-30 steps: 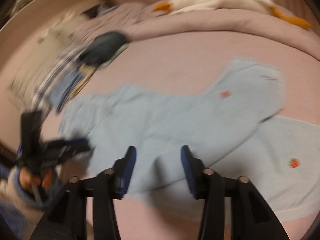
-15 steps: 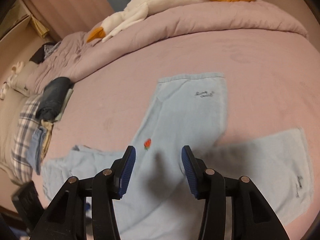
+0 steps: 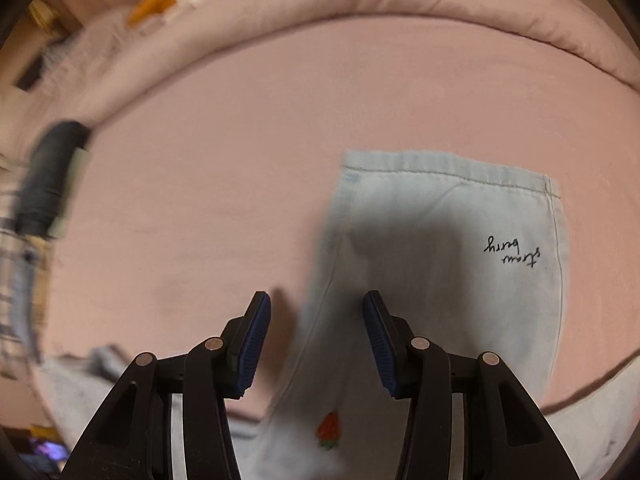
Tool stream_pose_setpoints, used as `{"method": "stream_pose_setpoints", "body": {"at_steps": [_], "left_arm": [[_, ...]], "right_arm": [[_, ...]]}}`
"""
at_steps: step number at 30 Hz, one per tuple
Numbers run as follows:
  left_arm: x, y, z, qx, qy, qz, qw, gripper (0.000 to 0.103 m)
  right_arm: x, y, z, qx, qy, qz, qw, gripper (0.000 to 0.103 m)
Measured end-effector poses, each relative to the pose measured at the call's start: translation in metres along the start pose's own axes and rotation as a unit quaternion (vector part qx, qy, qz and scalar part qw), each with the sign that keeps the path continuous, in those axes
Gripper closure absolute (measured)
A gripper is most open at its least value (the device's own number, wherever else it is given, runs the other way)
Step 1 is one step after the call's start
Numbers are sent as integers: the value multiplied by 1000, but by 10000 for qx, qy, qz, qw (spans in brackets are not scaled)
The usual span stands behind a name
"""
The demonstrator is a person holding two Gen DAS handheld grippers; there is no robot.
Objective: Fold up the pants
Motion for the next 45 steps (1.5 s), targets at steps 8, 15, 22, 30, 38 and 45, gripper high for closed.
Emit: {"method": "stream_pose_setpoints", "body": {"at_steps": [8, 15, 22, 30, 38, 45], "left_arm": [[-18, -5, 9, 17, 165, 254, 9995, 95], [-43, -4, 5, -106, 248, 548, 9981, 95], [-48, -2, 2, -78, 456, 906, 9948, 95], [-37, -5, 20, 393, 898, 1503, 9838, 92], [-43, -9, 19, 426, 1079, 2079, 9712, 96], [-58, -15, 11, 317, 1230, 2832, 9506, 98]], "right_arm": [[-29, -16, -54, -661, 547, 290, 9959, 99], [-88, -73, -185, -2053, 1531, 928, 9622, 99], [-179, -159, -188, -2335, 1459, 2247, 9347, 99], [-253, -203, -128, -2064, 2210, 4045, 8631, 77], [-253, -158, -124, -2124, 1791, 3990, 8739, 58], [-244, -155, -159, -2157, 997, 3454, 9079, 99]]}}
Point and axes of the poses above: each gripper's, at about its wrist camera, not at the fingertips, and z roughly the way its jaws point, x to its left, y to its top, the point moved 7 cm from there along z, roughly the way its jaws point, and after that the axes turned 4 degrees about z, right-handed, at the moved point
